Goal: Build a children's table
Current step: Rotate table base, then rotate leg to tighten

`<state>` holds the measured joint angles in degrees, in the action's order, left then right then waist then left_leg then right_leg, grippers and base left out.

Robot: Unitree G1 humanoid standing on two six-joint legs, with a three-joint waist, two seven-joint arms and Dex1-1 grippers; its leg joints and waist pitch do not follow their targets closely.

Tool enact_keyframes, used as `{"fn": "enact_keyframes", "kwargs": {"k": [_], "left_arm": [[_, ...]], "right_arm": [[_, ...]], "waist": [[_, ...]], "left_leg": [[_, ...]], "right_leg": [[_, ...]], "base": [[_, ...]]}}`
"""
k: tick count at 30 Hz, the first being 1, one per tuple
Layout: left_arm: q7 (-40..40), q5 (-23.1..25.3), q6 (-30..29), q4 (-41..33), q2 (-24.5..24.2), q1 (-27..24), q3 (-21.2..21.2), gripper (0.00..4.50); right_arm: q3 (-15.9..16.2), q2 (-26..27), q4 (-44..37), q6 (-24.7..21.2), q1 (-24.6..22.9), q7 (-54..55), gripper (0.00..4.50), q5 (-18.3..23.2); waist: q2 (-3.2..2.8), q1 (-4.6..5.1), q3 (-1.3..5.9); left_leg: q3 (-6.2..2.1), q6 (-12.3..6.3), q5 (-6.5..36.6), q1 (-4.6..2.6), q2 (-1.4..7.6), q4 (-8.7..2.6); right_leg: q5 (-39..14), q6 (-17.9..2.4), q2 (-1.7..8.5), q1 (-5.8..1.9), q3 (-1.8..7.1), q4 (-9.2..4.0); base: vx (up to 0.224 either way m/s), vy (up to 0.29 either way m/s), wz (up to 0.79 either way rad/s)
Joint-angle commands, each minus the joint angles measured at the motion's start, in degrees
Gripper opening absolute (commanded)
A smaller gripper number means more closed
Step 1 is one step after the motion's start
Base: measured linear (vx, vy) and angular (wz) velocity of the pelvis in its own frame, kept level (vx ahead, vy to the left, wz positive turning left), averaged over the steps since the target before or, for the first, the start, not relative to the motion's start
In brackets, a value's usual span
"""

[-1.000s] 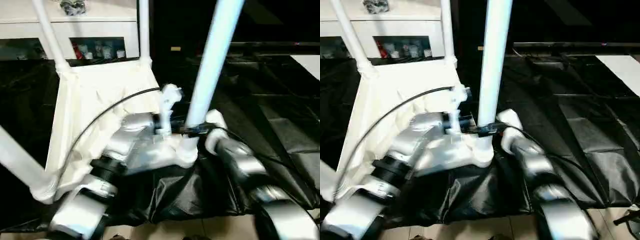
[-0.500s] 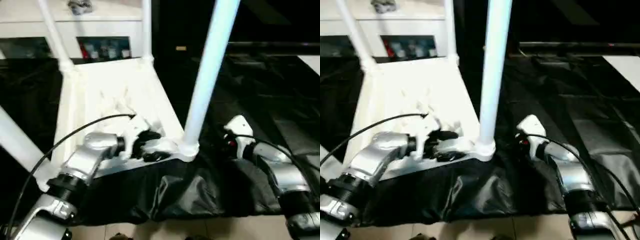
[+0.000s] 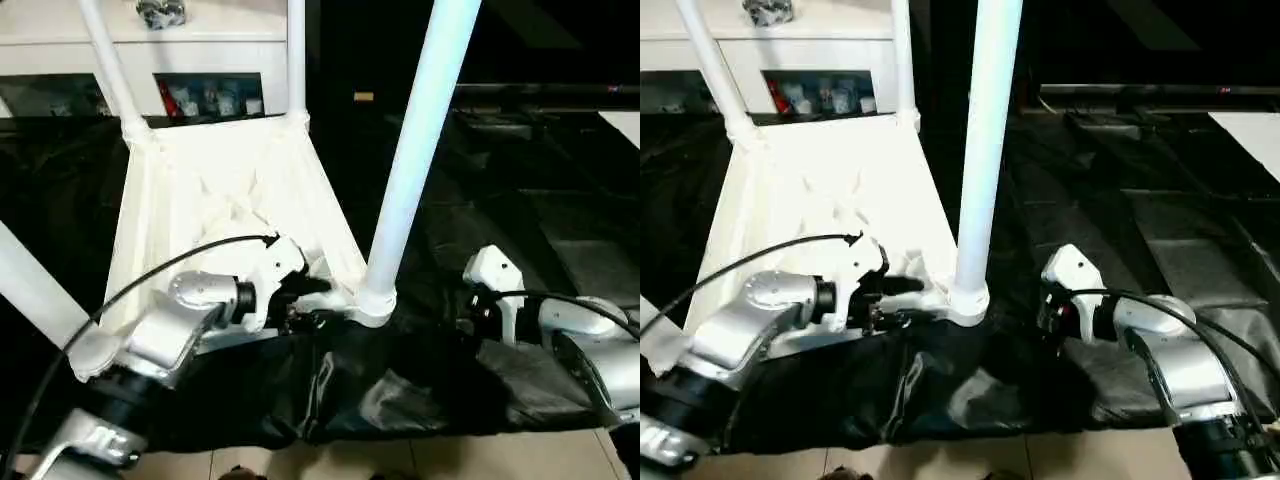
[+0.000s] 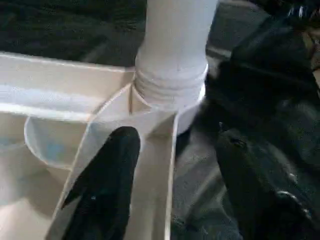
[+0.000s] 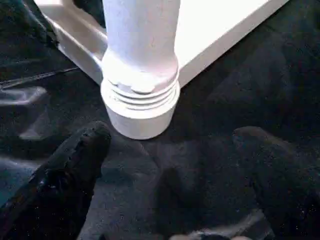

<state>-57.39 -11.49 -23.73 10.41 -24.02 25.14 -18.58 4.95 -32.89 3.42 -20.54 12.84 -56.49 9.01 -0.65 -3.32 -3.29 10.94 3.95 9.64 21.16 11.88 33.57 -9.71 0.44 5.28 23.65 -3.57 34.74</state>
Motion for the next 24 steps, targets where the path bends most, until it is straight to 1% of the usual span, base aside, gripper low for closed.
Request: {"fn": "enact_keyframes", "kwargs": {"k": [1,3,5,8,9,10,13,15,16,18,19,20,22,24], "left_arm": [[-0.44,1.88,-1.15,-0.02,-0.82,-0.34,-1.28,2.43],[-0.49,2.42,-1.21,0.22,-1.03,-0.36,-1.58,2.37],[-0.03,2.77,-2.0,0.65,-1.08,-0.53,-1.65,2.05],[0.46,3.3,-1.89,1.44,-1.22,-0.56,-1.93,1.83],[0.51,3.34,-1.96,1.5,-1.27,-0.57,-1.99,1.83],[0.49,3.5,-1.84,1.78,-1.43,-0.57,-2.17,1.6],[0.42,3.91,-1.53,3.28,-1.54,-0.07,-1.67,1.37],[0.35,4.0,-1.56,3.37,-1.61,0.0,-1.67,1.15],[0.09,4.12,-1.52,3.65,-1.82,0.18,-1.57,1.06],[-0.11,4.15,-1.53,3.78,-1.92,0.28,-1.45,0.91],[-0.37,4.11,-1.57,3.88,-2.04,0.4,-1.41,0.91],[-0.61,4.11,-1.52,3.97,-2.13,0.49,-1.47,0.69],[-1.14,4.25,-1.34,4.22,-2.38,0.67,-1.73,0.6],[-1.41,4.39,-1.21,4.47,-2.47,0.76,-1.9,0.39]], "right_arm": [[-0.04,-0.78,-1.5,-1.14,-0.08,0.12,4.5,0.52],[0.18,-0.71,-1.57,-1.31,0.07,0.26,4.5,0.49],[0.95,-0.06,-1.72,-1.68,0.5,0.36,4.5,0.72],[1.63,0.32,-1.77,-1.76,0.68,0.32,4.5,0.55],[1.72,0.37,-1.8,-1.81,0.69,0.32,4.5,0.5],[1.86,0.52,-1.84,-1.88,0.72,0.44,4.5,0.39],[2.48,1.18,-1.82,-1.9,1.08,0.79,4.5,0.08],[2.53,1.21,-1.82,-1.88,1.1,0.8,4.5,0.06],[2.73,1.4,-1.73,-1.85,1.3,0.91,4.5,0.0],[2.9,1.49,-1.66,-1.78,1.44,1.04,4.5,0.04],[3.03,1.6,-1.56,-1.66,1.58,1.14,4.5,0.02],[3.09,1.66,-1.49,-1.63,1.66,1.16,4.5,-0.01],[3.23,1.76,-1.33,-1.53,1.8,1.21,4.5,-0.11],[3.3,1.77,-1.28,-1.37,1.82,1.36,4.5,-0.08]], "waist": [[0.55,-0.14,3.32],[0.51,-0.15,3.34],[0.43,-0.15,3.39],[0.46,-0.17,3.4],[0.44,-0.21,3.48],[0.43,-0.21,3.5],[0.38,-0.22,3.54],[0.4,-0.24,3.57],[0.29,-0.3,3.53],[0.3,-0.26,3.56],[0.21,-0.26,3.55],[0.25,-0.22,3.55],[0.29,-0.24,3.53],[0.29,-0.23,3.53]], "left_leg": [[-0.71,-0.92,19.87,-0.61,0.84,-4.09],[-0.72,-0.83,19.76,-0.66,0.88,-4.09],[-0.72,-0.73,19.55,-0.57,0.84,-4.09],[-0.73,-0.71,19.4,-0.49,0.79,-4.08],[-0.74,-0.68,19.25,-0.54,0.83,-4.05],[-0.74,-0.69,19.04,-0.5,0.84,-4.06],[-0.72,-0.71,18.48,-0.45,0.81,-4.06],[-0.67,-0.71,18.57,-0.53,0.83,-3.99],[-0.7,-0.68,18.48,-0.53,0.88,-4.05],[-0.7,-0.63,18.52,-0.52,0.86,-4.05],[-0.71,-0.56,18.57,-0.56,0.8,-4.05],[-0.67,-0.58,18.61,-0.58,0.81,-4.03],[-0.67,-0.62,18.62,-0.55,0.75,-4.0],[-0.69,-0.55,18.59,-0.53,0.8,-4.03]], "right_leg": [[-27.06,-7.09,2.01,-2.15,1.86,-5.81],[-26.84,-6.96,2.01,-2.1,1.91,-5.82],[-26.32,-7.13,2.03,-2.2,1.88,-5.72],[-25.89,-7.25,2.05,-2.26,1.85,-5.71],[-25.53,-7.4,2.12,-2.28,1.9,-5.65],[-25.12,-7.54,2.12,-2.32,1.91,-5.6],[-23.66,-8.02,2.06,-2.42,1.89,-5.43],[-23.36,-8.3,2.09,-2.4,1.94,-5.42],[-22.96,-8.52,2.08,-2.42,1.96,-5.35],[-22.72,-8.63,2.08,-2.46,1.94,-5.31],[-22.63,-8.69,2.06,-2.49,1.92,-5.26],[-22.64,-8.73,2.07,-2.46,1.94,-5.33],[-23.04,-8.69,2.09,-2.48,1.94,-5.35],[-23.23,-8.63,2.11,-2.5,1.94,-5.34]], "base": [[0.0,0.0,0.0],[0.0,0.0,0.0],[0.0,0.0,0.0],[0.0,0.0,0.0],[0.0,0.0,0.0],[0.0,0.0,0.0],[0.0,0.0,0.0],[0.0,0.0,0.0],[0.0,0.0,0.0],[0.0,0.0,0.0],[0.0,0.0,0.0],[0.0,0.0,0.0],[0.0,0.0,0.0],[0.0,0.0,0.0]]}}
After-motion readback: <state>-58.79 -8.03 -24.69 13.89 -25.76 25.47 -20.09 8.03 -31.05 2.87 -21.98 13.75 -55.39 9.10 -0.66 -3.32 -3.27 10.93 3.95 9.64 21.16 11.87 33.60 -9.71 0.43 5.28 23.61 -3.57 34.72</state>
